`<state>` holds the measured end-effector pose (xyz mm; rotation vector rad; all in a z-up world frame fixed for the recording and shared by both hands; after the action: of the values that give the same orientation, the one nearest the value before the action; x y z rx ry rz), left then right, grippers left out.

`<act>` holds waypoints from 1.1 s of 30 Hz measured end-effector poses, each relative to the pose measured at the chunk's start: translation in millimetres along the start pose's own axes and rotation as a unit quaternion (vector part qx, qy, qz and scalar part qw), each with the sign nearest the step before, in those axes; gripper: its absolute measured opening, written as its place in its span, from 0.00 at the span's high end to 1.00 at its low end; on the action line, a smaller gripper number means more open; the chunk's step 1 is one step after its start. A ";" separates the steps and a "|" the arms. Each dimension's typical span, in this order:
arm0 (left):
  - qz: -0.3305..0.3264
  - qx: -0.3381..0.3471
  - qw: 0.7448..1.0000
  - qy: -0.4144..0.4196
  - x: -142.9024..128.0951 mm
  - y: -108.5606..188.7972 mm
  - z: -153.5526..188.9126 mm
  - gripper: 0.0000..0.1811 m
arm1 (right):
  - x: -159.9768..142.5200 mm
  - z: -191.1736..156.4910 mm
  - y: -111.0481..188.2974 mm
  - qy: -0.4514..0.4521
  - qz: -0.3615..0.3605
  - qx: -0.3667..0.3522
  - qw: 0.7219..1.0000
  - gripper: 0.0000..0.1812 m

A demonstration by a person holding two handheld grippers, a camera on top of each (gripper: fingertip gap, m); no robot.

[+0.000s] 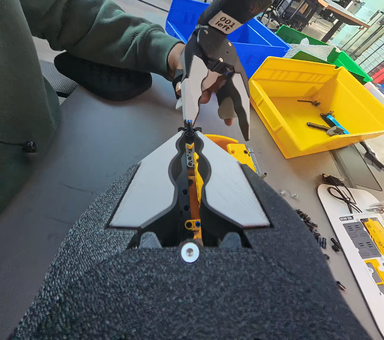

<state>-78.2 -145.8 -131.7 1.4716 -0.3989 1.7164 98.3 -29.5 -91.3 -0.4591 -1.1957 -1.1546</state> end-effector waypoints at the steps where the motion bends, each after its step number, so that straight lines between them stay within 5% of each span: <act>1: 0.000 -0.006 1.000 0.001 -0.3 -4.9 -1.7 0.46 | -1.0 0.3 0.7 -0.004 0.003 0.001 1.000 0.96; 12: -0.036 -0.055 0.997 -0.025 3.1 -47.1 1.9 0.53 | -10.4 1.3 27.1 -0.028 0.016 0.005 0.999 0.96; 20: -0.016 -0.030 0.998 -0.057 10.1 -29.5 12.2 0.53 | -3.2 2.2 30.9 -0.035 0.020 0.000 0.999 0.96; 33: 0.030 -0.056 0.976 -0.211 28.3 -32.3 67.6 0.87 | 11.6 -5.2 20.5 -0.056 0.047 0.003 0.997 0.96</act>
<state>-8.5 -162.5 -96.0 1.7533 -0.7578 1.3941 117.9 -30.6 -77.3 -0.5758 -1.2606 -1.0563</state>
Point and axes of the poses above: each gripper's, where its closed fingertips meet, y back along the fingers, x out of its top, z = x × y across the jaws, the point moved 10 cm from there along y, back along the fingers, and after that the axes turned 15 degrees about -x, right-handed, at the moved point
